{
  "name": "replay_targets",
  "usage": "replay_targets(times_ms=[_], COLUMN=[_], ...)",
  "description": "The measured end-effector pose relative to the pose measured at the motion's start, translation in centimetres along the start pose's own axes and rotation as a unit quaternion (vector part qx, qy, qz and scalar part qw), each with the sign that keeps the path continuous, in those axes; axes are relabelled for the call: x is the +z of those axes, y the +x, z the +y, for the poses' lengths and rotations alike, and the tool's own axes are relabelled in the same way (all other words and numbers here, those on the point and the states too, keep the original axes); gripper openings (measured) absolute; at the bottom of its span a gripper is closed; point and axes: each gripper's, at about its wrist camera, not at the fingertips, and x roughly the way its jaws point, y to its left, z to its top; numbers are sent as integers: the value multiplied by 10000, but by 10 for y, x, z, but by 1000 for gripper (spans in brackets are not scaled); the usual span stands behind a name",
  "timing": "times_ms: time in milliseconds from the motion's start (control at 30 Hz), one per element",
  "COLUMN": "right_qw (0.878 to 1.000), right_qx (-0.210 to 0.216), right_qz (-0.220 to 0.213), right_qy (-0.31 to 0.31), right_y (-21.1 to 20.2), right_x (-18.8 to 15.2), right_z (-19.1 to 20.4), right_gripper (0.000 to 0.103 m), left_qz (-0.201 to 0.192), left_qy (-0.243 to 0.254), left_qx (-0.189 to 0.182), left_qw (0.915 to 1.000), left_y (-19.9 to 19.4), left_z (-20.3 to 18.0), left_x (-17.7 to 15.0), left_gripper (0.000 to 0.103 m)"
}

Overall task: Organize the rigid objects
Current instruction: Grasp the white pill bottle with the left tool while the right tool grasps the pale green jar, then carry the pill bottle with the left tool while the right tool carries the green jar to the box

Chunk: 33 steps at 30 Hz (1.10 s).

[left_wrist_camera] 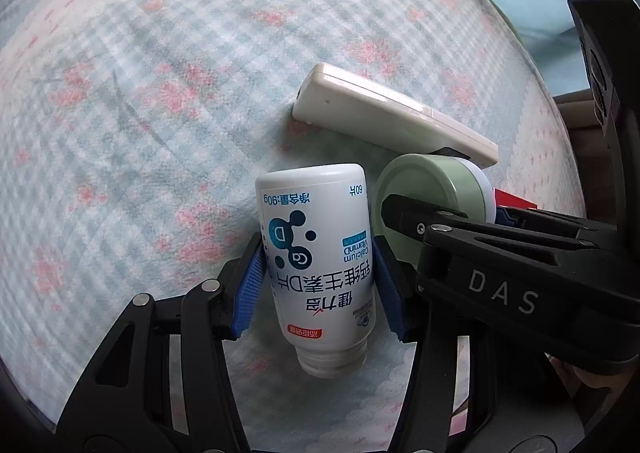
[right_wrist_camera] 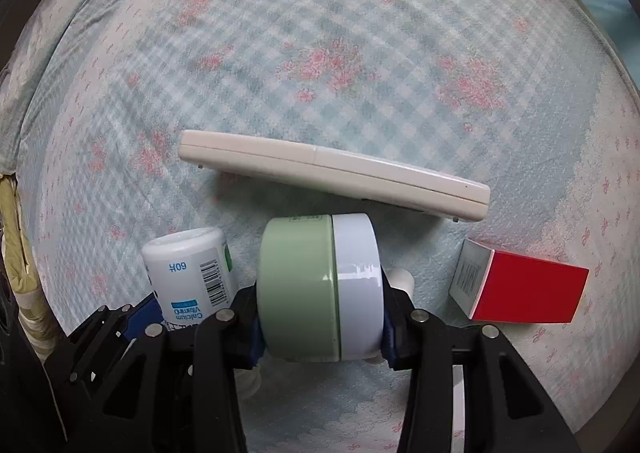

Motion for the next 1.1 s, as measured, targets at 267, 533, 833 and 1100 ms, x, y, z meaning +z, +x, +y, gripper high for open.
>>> replay_targets(times_ms=[267,533,833,1100], right_qw=[9996,9969,9910,9826], right_qx=[12,62,129,182], right_qz=[-225,-573,-1019,-1397], right_qy=[183,540,864,1206], right_y=[-36,-81,-141,-194], right_x=[-15,-51,-108,-184], right_z=[-3,10,11,-11], right_gripper=[40,40,40,40], left_qz=[-144,-260,-377,-371], left_qy=[354,702,1340,1975], left_qx=[-31,-105,-116,-297], left_qw=[9993,9971,9902,9792], left_y=[-41,-82,-138,-177], left_z=[0,-14,-34,-72], left_x=[-5,-20,-51,-92], left_gripper=[48,48,48,48])
